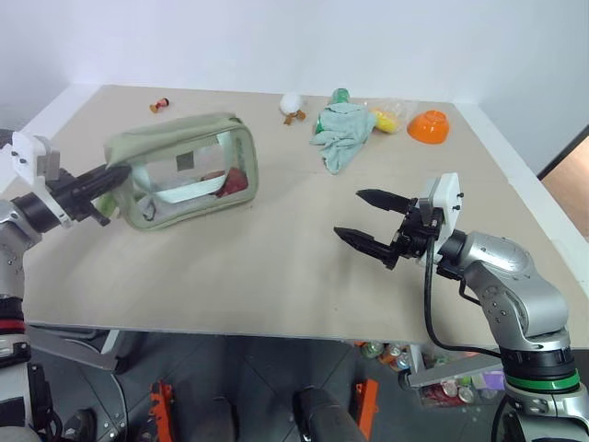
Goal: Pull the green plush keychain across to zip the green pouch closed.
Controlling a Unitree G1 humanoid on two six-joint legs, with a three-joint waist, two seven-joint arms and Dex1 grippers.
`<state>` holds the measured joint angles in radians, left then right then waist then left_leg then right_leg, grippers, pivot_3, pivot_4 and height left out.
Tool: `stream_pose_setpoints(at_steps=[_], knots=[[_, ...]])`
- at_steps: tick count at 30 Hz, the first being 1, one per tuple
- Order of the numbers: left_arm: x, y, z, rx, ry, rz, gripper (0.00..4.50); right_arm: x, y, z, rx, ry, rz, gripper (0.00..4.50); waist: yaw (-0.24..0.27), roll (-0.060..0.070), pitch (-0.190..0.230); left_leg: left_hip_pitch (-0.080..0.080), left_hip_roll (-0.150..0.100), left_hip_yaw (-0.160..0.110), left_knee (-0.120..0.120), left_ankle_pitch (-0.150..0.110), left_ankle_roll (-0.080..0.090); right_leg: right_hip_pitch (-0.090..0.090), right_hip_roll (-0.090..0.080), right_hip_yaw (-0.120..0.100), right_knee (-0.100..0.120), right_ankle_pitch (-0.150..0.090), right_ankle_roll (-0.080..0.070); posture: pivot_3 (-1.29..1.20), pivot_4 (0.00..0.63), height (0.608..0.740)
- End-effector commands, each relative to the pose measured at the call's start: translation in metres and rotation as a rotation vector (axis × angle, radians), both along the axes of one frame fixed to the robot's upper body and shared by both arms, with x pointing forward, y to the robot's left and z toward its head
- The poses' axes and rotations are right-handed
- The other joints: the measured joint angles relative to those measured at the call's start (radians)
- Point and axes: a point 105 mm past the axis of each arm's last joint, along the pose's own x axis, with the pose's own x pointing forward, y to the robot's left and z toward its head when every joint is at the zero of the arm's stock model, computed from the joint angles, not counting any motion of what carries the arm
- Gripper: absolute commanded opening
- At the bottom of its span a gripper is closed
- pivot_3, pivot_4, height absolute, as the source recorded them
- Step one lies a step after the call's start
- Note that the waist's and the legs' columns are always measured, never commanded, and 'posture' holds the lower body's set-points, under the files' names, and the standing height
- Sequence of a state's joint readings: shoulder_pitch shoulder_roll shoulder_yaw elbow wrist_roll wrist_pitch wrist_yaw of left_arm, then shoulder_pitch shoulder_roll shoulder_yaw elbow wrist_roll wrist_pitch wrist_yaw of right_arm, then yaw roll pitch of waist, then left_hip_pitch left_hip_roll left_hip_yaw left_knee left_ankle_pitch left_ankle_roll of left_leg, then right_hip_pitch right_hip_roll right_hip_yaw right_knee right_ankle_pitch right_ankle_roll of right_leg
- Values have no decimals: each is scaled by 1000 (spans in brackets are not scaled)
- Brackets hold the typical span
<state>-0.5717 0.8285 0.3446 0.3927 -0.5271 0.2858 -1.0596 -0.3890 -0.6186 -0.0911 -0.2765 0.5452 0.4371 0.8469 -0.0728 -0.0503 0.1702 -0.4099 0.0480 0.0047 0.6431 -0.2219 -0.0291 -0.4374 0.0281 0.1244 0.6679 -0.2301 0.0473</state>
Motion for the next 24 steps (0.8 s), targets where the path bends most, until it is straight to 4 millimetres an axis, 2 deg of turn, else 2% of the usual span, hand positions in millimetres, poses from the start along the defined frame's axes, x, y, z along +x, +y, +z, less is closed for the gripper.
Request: stream_pose_setpoints(at_steps=[1,7,17,24], knots=[[-2,-2,7,44,-40,0,60,-1,-4,10,1,-43,-10,4500,-1,0,0,0,0,0,0,0,0,0,0,0,0,0,0,0,150,740],[3,-10,6,72,-56,9,60,0,-4,10,0,-41,-8,4500,0,0,0,0,0,-2,1,0,0,1,1,-2,1,0,0,0,150,740],[-11,-78,31,91,-160,-233,60,1,-8,9,-4,-36,-20,4500,3,0,0,-5,0,-4,9,0,0,1,0,-3,1,1,1,0,150,740],[-13,-127,8,135,-130,-371,60,3,-14,10,-6,-45,-59,4500,3,1,0,-5,0,-4,10,0,0,1,0,-3,1,2,1,0,150,740]])
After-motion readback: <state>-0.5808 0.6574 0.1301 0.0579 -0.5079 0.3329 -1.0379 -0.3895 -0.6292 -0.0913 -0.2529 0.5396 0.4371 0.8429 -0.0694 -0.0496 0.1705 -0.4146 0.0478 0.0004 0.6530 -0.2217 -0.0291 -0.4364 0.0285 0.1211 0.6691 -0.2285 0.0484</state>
